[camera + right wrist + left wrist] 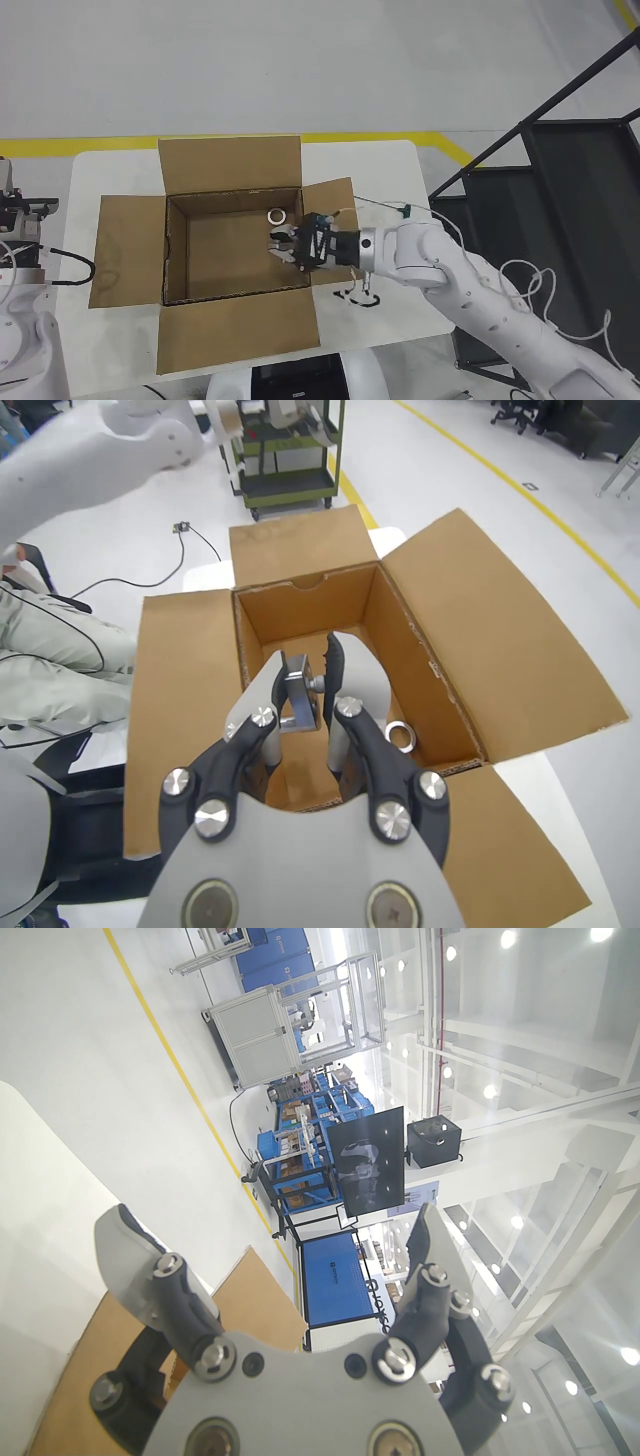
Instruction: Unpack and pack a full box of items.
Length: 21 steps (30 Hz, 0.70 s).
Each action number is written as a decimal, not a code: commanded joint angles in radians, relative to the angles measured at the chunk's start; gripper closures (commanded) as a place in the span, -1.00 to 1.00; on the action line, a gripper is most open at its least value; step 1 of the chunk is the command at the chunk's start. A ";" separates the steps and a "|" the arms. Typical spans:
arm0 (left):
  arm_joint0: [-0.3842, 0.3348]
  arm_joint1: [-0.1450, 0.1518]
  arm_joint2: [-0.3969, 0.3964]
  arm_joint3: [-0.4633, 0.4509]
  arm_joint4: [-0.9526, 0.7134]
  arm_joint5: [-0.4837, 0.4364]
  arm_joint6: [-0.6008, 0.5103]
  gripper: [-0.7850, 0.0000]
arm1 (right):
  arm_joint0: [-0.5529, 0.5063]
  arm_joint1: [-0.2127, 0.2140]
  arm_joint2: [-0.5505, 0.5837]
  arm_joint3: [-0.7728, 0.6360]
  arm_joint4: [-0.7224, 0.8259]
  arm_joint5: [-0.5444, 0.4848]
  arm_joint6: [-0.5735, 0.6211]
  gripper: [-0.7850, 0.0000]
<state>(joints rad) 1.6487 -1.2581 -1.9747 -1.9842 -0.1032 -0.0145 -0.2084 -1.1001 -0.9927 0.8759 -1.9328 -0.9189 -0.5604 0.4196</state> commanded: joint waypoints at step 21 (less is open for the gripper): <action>0.000 0.000 0.000 0.000 0.000 0.000 0.000 -1.00 | 0.119 -0.087 -0.177 0.185 -0.142 0.126 0.070 -1.00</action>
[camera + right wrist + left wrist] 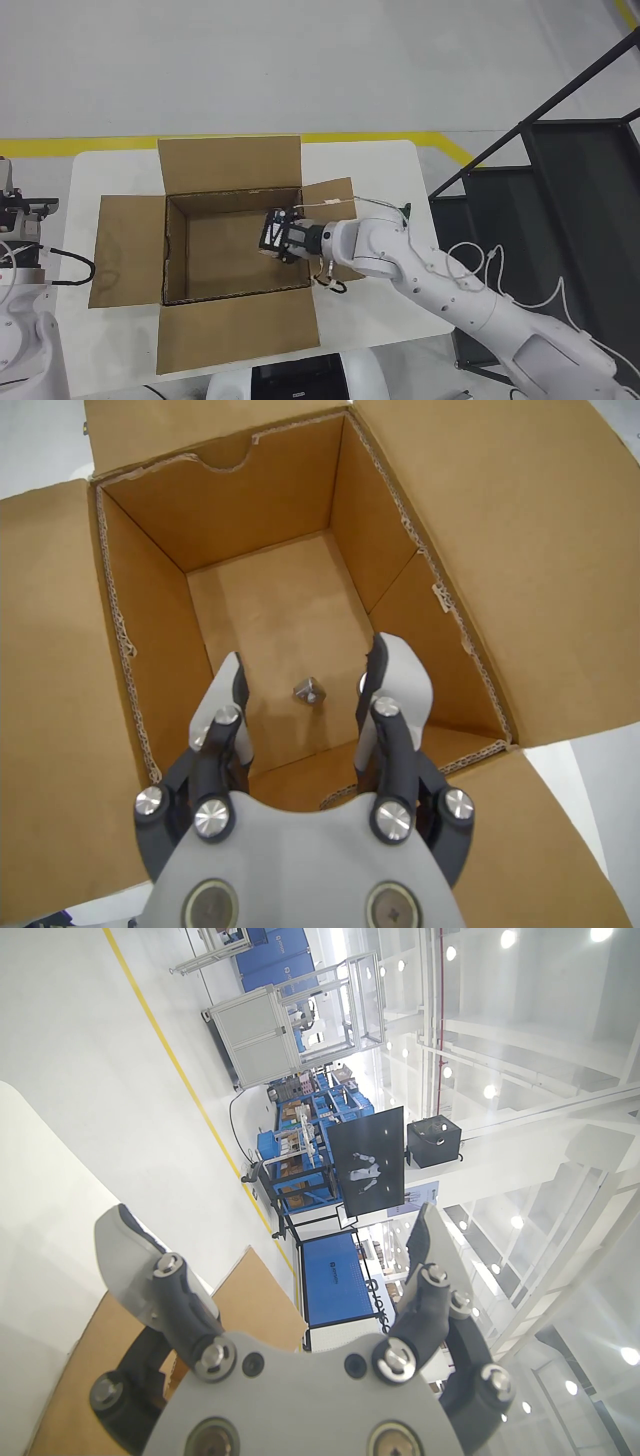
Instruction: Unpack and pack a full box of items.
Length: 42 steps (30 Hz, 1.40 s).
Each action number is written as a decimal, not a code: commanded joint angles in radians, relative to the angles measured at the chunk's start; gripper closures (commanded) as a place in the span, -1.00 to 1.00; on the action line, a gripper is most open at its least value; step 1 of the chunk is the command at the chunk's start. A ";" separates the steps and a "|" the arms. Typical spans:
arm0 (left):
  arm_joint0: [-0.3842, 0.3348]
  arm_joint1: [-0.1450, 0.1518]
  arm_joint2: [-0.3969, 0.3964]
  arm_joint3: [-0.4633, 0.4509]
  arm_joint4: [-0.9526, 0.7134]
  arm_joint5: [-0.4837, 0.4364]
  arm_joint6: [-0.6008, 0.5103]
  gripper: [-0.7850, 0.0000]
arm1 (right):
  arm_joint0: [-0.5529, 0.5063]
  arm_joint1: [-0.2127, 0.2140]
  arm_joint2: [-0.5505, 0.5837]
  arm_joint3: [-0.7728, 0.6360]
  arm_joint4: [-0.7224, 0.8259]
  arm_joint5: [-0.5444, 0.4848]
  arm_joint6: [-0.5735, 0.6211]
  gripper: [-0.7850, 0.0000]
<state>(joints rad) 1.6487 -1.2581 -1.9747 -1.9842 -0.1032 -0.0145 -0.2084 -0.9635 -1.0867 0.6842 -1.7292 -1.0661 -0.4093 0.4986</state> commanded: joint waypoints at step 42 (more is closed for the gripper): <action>0.000 0.000 0.000 0.000 0.000 0.000 0.000 -1.00 | -0.343 0.127 0.594 0.410 0.048 -0.101 -0.265 -1.00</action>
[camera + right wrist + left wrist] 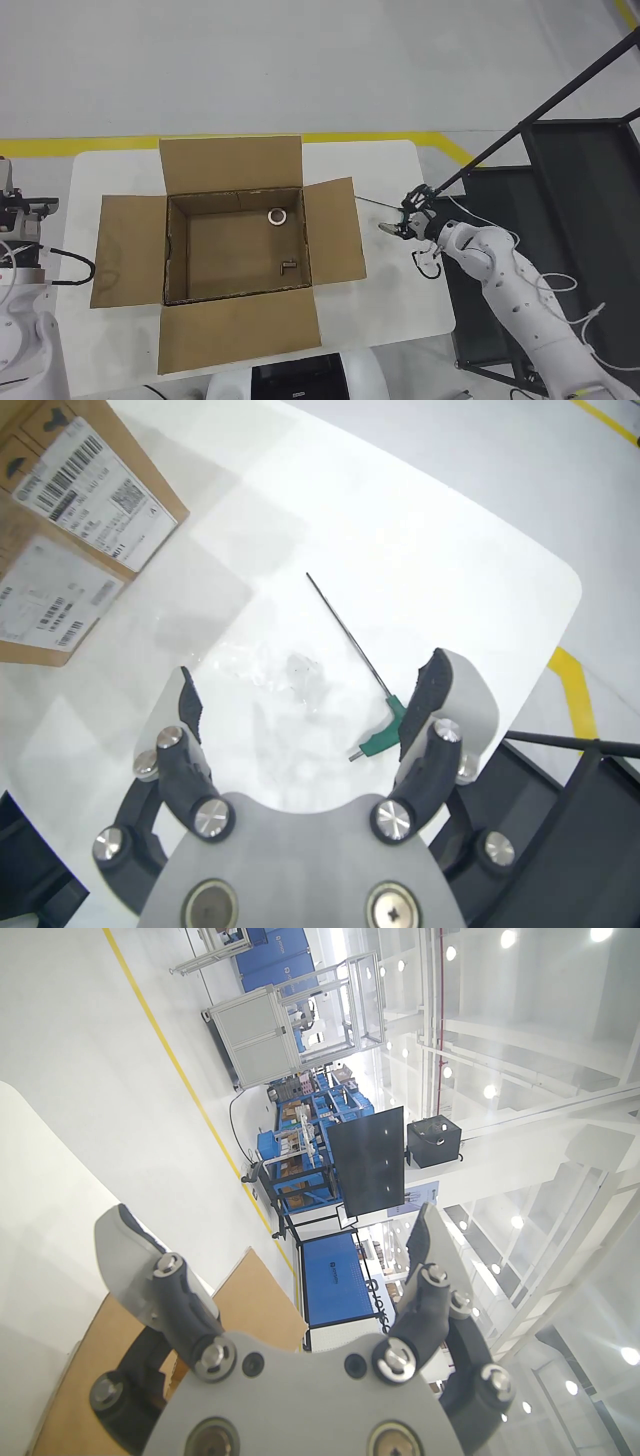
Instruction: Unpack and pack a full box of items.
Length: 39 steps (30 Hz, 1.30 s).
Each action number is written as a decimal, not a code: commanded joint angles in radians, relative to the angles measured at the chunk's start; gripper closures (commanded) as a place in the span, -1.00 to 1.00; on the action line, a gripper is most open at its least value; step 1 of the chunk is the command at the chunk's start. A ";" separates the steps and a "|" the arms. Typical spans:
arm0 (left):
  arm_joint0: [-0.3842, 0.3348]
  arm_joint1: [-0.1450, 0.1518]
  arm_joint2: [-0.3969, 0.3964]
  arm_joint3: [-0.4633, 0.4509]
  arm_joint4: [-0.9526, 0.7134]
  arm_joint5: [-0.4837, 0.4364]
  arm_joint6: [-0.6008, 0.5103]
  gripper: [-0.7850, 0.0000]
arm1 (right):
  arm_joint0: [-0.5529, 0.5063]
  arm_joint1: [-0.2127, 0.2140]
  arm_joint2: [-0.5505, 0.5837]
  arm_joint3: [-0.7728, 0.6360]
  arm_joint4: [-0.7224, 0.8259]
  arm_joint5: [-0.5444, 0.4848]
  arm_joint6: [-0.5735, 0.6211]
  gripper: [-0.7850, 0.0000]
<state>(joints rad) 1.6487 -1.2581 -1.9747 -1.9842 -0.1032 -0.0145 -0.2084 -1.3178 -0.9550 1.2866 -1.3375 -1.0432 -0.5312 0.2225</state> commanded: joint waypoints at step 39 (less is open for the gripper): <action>0.000 0.000 0.000 0.000 0.000 0.000 0.000 -1.00 | 0.121 -0.072 -0.105 0.236 0.160 0.299 0.170 1.00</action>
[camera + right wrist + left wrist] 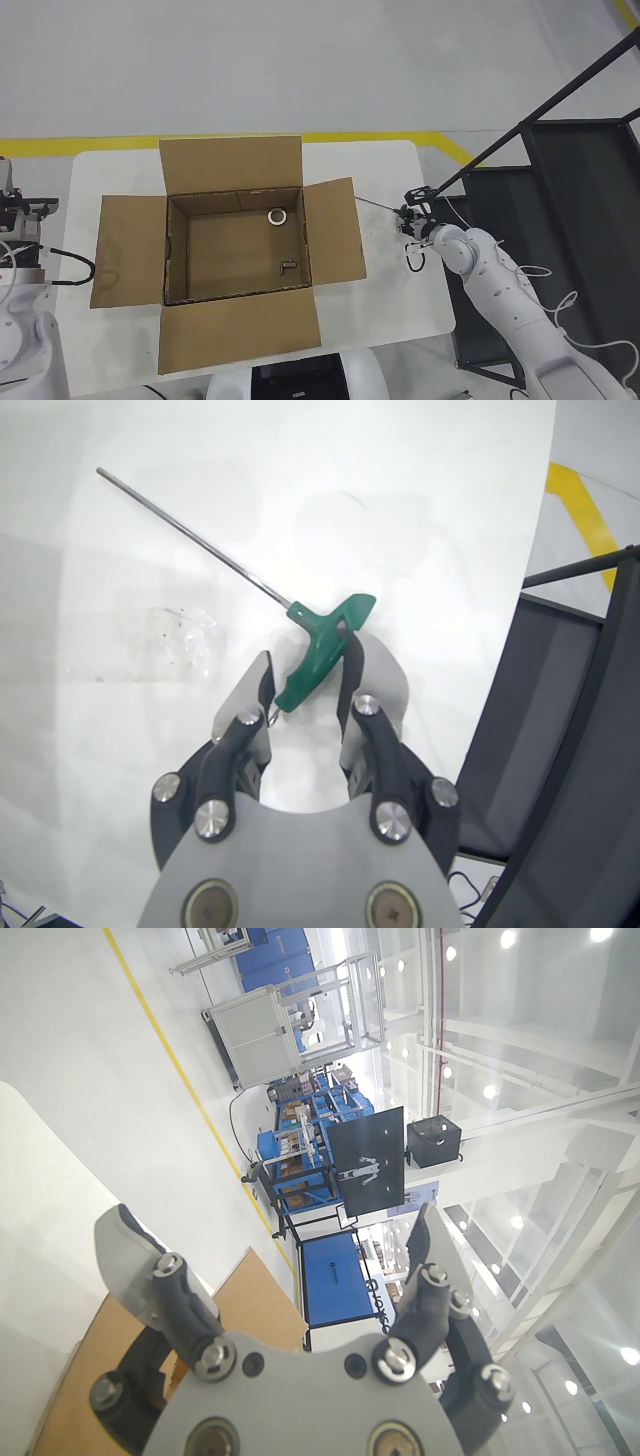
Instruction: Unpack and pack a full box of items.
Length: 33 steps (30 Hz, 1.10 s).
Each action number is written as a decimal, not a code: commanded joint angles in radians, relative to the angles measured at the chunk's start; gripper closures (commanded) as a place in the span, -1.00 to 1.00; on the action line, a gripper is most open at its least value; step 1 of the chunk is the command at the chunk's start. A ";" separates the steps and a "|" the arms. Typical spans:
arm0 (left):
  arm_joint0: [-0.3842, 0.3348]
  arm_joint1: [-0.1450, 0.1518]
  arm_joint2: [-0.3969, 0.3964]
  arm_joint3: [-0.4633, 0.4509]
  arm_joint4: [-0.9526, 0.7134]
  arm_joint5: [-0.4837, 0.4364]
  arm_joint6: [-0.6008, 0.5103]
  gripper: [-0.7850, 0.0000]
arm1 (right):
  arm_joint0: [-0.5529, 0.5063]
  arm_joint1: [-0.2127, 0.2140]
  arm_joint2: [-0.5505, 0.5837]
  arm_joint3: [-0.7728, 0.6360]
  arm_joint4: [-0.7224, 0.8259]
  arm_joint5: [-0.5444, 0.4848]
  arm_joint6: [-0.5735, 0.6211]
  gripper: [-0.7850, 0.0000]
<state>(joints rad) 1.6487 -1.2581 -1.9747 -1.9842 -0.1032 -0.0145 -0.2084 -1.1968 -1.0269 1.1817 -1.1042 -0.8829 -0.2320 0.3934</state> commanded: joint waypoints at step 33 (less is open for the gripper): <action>0.000 0.000 0.000 0.000 0.000 0.000 0.000 -1.00 | -0.302 0.047 0.389 -0.416 0.183 0.003 -0.116 1.00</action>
<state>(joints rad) 1.6487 -1.2581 -1.9747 -1.9842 -0.1032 -0.0145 -0.2084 -1.4849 -0.9810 1.5531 -1.5041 -0.7083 -0.2260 0.2823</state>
